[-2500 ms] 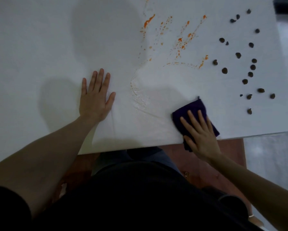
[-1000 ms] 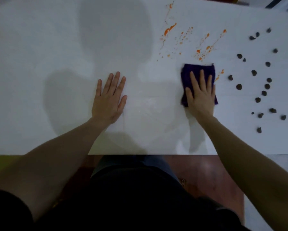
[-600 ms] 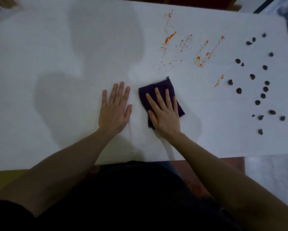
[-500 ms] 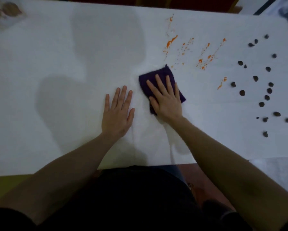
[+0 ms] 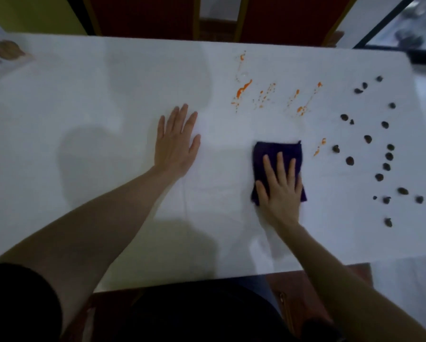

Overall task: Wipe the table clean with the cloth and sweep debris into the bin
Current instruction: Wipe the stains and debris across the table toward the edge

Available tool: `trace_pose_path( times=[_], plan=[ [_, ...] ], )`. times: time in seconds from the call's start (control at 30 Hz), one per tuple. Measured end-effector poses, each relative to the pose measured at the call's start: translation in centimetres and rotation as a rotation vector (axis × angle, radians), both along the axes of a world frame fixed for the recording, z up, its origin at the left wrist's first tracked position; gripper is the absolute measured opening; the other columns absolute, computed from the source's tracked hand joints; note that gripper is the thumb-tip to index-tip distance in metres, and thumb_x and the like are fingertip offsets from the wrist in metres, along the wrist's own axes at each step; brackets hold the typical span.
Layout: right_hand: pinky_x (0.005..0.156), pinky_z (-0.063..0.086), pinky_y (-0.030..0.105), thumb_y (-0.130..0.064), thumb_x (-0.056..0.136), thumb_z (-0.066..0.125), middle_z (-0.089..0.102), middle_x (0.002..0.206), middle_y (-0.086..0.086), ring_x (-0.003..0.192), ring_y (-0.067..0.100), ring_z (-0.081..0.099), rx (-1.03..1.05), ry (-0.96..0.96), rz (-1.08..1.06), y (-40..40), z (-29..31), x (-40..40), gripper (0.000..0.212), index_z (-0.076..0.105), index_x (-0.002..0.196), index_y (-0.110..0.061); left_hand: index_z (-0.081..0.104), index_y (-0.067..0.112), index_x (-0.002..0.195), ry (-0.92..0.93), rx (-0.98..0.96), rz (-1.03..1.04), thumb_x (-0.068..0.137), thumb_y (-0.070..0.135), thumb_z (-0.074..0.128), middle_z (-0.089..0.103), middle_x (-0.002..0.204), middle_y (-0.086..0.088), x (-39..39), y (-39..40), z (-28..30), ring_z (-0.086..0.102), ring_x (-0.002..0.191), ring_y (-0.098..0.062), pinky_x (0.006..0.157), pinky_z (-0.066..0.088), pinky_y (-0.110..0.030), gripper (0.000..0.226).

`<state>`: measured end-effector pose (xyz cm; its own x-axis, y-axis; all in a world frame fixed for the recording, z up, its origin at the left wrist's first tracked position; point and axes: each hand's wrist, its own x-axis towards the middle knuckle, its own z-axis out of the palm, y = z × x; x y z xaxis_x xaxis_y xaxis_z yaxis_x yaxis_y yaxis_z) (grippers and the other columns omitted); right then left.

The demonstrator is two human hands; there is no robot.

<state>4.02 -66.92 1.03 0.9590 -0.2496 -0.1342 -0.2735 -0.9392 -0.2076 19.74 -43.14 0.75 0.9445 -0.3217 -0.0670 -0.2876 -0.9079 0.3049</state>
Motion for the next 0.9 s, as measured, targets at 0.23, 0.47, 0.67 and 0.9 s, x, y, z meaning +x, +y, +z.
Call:
trace_pose_path(
  times=[0.23, 0.47, 0.67, 0.9],
  plan=[
    [0.122, 0.007, 0.048, -0.045, 0.102, 0.030, 0.015, 0.164, -0.004, 0.152, 0.029, 0.003, 0.013, -0.035, 0.416, 3.9, -0.4, 6.8, 0.055, 0.020, 0.155, -0.036, 0.002, 0.024, 0.159, -0.013, 0.190, 0.029, 0.104, 0.045, 0.013, -0.003, 0.167, -0.002, 5.5, -0.5, -1.3, -0.004, 0.154, -0.021, 0.123, 0.000, -0.051, 0.060],
    [0.121, 0.009, 0.049, -0.056, 0.093, 0.023, 0.012, 0.165, -0.004, 0.152, 0.027, 0.005, -0.011, 0.025, 0.232, -4.0, -0.5, 19.6, 0.063, 0.017, 0.155, -0.042, 0.002, 0.025, 0.159, -0.036, 0.203, 0.037, 0.103, 0.046, 0.013, -0.003, 0.167, 0.000, 5.5, -0.5, -1.6, -0.003, 0.154, -0.019, 0.124, 0.000, -0.050, 0.061],
    [0.122, 0.007, 0.050, -0.052, 0.097, 0.022, 0.007, 0.166, -0.002, 0.152, 0.027, -0.001, 0.026, 0.004, -0.002, -9.2, -0.2, 14.4, 0.062, 0.013, 0.156, -0.037, 0.001, 0.025, 0.159, -0.036, 0.197, 0.040, 0.102, 0.048, 0.010, -0.004, 0.167, -0.001, 5.8, -0.4, -1.8, -0.003, 0.154, -0.020, 0.124, 0.002, -0.051, 0.062],
    [0.121, 0.010, 0.051, -0.045, 0.100, 0.029, 0.010, 0.165, 0.000, 0.152, 0.031, 0.000, -0.016, -0.024, 0.159, -1.0, -0.4, 8.5, 0.059, 0.019, 0.156, -0.033, 0.004, 0.024, 0.159, -0.055, 0.184, 0.038, 0.102, 0.047, 0.012, 0.000, 0.167, -0.002, 5.8, -0.3, -1.9, 0.000, 0.154, -0.022, 0.123, 0.005, -0.052, 0.062]
  ],
)
